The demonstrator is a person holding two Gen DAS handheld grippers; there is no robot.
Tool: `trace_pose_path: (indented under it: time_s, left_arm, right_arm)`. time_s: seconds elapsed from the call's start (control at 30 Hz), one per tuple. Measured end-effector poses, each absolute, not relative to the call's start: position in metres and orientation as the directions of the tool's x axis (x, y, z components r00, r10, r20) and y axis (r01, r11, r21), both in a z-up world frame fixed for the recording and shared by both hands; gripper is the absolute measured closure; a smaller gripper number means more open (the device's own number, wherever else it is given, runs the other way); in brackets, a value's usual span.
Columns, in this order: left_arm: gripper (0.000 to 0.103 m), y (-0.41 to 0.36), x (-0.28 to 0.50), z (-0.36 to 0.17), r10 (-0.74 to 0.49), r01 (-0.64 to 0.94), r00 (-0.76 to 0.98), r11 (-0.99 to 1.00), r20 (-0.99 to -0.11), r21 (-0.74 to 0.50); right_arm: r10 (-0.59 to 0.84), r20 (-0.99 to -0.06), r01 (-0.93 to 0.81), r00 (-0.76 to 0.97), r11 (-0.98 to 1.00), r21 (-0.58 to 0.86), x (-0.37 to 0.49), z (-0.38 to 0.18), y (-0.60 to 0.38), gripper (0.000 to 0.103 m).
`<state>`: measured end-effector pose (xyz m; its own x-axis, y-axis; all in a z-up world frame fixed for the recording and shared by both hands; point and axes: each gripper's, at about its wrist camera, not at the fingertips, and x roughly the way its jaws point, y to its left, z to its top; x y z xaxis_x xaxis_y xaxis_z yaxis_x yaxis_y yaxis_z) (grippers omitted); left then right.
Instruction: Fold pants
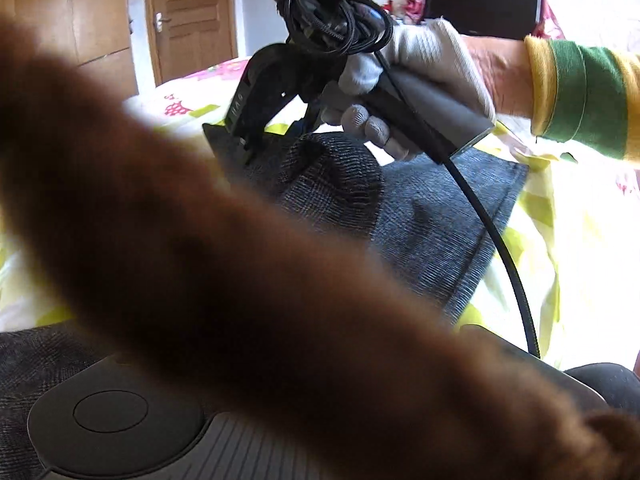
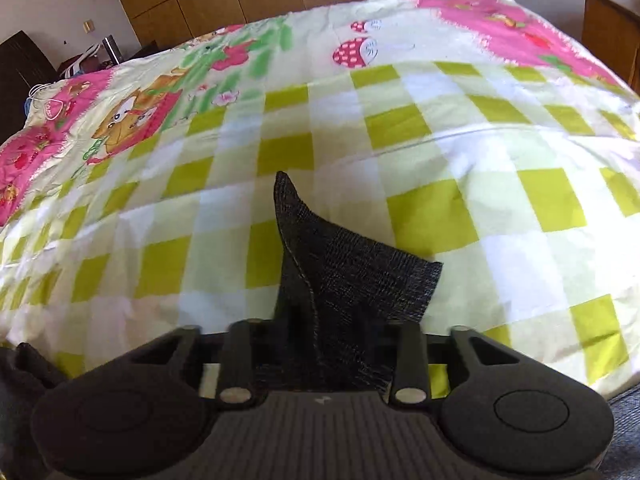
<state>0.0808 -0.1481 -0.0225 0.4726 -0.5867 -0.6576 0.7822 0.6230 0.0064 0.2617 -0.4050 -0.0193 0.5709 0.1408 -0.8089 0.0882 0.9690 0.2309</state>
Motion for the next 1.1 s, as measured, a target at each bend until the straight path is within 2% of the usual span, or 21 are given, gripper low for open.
trace_pose_path:
  time_s: [0.1, 0.2, 0.37, 0.43, 0.5, 0.57, 0.63, 0.73, 0.83, 0.93, 1.1]
  left_arm:
    - [0.057, -0.147, 0.091, -0.024, -0.567, 0.763, 0.486, 0.646, -0.665, 0.006]
    - [0.056, -0.146, 0.093, -0.017, -0.543, 0.747, 0.522, 0.664, -0.658, 0.044]
    - [0.058, -0.143, 0.079, 0.024, -0.551, 0.707, 0.634, 0.697, -0.542, 0.119]
    - [0.06, -0.146, 0.069, 0.041, -0.569, 0.705, 0.661, 0.695, -0.489, 0.143]
    - [0.059, -0.153, 0.059, 0.045, -0.591, 0.721, 0.648, 0.679, -0.481, 0.137]
    - [0.059, -0.165, 0.051, 0.035, -0.601, 0.75, 0.615, 0.646, -0.511, 0.143]
    - [0.059, -0.181, 0.045, 0.013, -0.59, 0.782, 0.567, 0.606, -0.575, 0.149]
    - [0.059, -0.196, 0.037, -0.014, -0.568, 0.818, 0.501, 0.558, -0.653, 0.142]
    - [0.058, -0.205, 0.031, -0.025, -0.543, 0.83, 0.499, 0.524, -0.675, 0.192]
    - [0.058, -0.208, 0.032, -0.026, -0.541, 0.841, 0.481, 0.506, -0.689, 0.19]
    - [0.058, -0.215, 0.036, -0.023, -0.539, 0.842, 0.483, 0.503, -0.69, 0.197]
  right_arm:
    - [0.217, -0.759, 0.08, 0.614, 0.939, 0.333, 0.253, -0.007, -0.407, 0.082]
    - [0.264, -0.639, 0.07, 0.722, 0.892, 0.447, 0.227, 0.037, -0.425, 0.082]
    - [0.267, -0.28, -0.011, 0.922, 0.742, 0.67, 0.141, 0.124, -0.486, 0.082]
    - [0.199, -0.199, 0.001, 0.96, 0.705, 0.709, 0.093, 0.13, -0.509, 0.082]
    - [0.148, -0.251, 0.088, 0.956, 0.675, 0.732, 0.059, 0.108, -0.526, 0.082]
    - [0.077, -0.37, 0.23, 0.926, 0.661, 0.714, 0.032, 0.07, -0.54, 0.082]
    - [0.029, -0.495, 0.38, 0.869, 0.603, 0.702, 0.012, 0.024, -0.557, 0.082]
    - [0.017, -0.601, 0.516, 0.799, 0.496, 0.699, -0.011, -0.033, -0.574, 0.082]
    - [0.012, -0.603, 0.522, 0.798, 0.486, 0.701, -0.019, -0.049, -0.576, 0.082]
    - [0.022, -0.586, 0.501, 0.81, 0.493, 0.711, -0.012, -0.045, -0.583, 0.079]
    - [0.009, -0.609, 0.498, 0.793, 0.566, 0.657, 0.0, -0.037, -0.582, 0.077]
